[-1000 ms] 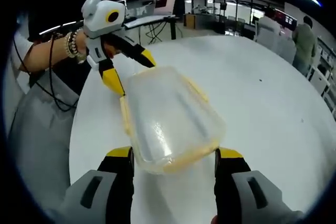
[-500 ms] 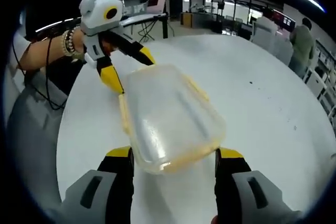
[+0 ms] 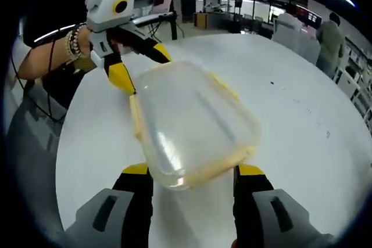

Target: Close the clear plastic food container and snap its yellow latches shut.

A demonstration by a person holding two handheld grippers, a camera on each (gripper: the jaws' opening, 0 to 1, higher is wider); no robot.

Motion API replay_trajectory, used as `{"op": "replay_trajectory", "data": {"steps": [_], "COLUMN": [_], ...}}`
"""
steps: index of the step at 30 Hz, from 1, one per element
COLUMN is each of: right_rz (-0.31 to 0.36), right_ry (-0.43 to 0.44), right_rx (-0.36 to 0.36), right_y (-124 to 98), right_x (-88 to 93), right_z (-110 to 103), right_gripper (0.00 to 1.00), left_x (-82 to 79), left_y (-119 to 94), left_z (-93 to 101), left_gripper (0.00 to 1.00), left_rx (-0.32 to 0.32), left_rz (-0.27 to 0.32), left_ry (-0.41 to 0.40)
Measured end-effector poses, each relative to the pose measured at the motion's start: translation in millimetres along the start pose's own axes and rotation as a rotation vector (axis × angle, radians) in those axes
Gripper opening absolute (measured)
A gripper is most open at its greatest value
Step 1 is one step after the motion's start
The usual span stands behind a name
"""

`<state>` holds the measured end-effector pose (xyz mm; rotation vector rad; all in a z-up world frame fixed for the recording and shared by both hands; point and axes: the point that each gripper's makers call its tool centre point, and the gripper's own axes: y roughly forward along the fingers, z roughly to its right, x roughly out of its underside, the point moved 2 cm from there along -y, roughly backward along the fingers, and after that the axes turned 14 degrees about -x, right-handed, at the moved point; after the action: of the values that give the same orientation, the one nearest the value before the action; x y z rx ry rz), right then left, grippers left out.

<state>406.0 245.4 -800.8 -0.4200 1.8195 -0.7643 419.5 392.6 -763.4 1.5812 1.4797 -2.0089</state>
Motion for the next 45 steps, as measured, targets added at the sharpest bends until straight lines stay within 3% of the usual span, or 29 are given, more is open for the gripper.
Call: {"op": "replay_trajectory", "data": {"steps": [11,15,18,23,28,32,36,40,45], "right_rz": [0.019,0.035,0.065,0.15,0.208,0.252,0.288,0.32,0.404], "right_ry": [0.009,0.016,0.036,0.048,0.058,0.048,0.063,0.098,0.139], "right_rx": [0.018,0.042,0.07,0.086,0.097,0.118,0.143,0.19,0.245], "right_y": [-4,-10,-20,-36,-56,-71,-85,-98,-114], "right_x": [-3.5,-4.1,-4.0,-10.3,-15.6,-20.3,-19.4,-12.7,-8.1], "right_z": [4,4,4,-4,-24,-43,-63,-78,-102], "right_gripper": [0.51,0.51,0.52,0.51,0.6,0.67,0.75,0.77,0.8], "left_x": [-3.1,-4.3,-12.6,-14.3,-19.0,-24.0,-29.8,-20.2,-6.3], "left_y": [3,-7,-22,-44,-72,-97,-125,-151,-182], "left_z": [-4.3,-4.2,-3.0,3.9,15.8,27.1,40.8,53.4,59.4], "left_gripper": [0.48,0.45,0.54,0.57,0.69,0.71,0.89,0.91,0.93], "left_rx": [-0.006,-0.02,-0.022,-0.025,-0.04,-0.03,-0.043,-0.047,-0.083], "left_rz": [0.002,0.002,0.041,0.061,0.103,0.176,0.278,0.276,0.276], "left_ry": [0.012,-0.006,-0.063,-0.08,-0.107,-0.118,-0.168,-0.169,-0.183]}}
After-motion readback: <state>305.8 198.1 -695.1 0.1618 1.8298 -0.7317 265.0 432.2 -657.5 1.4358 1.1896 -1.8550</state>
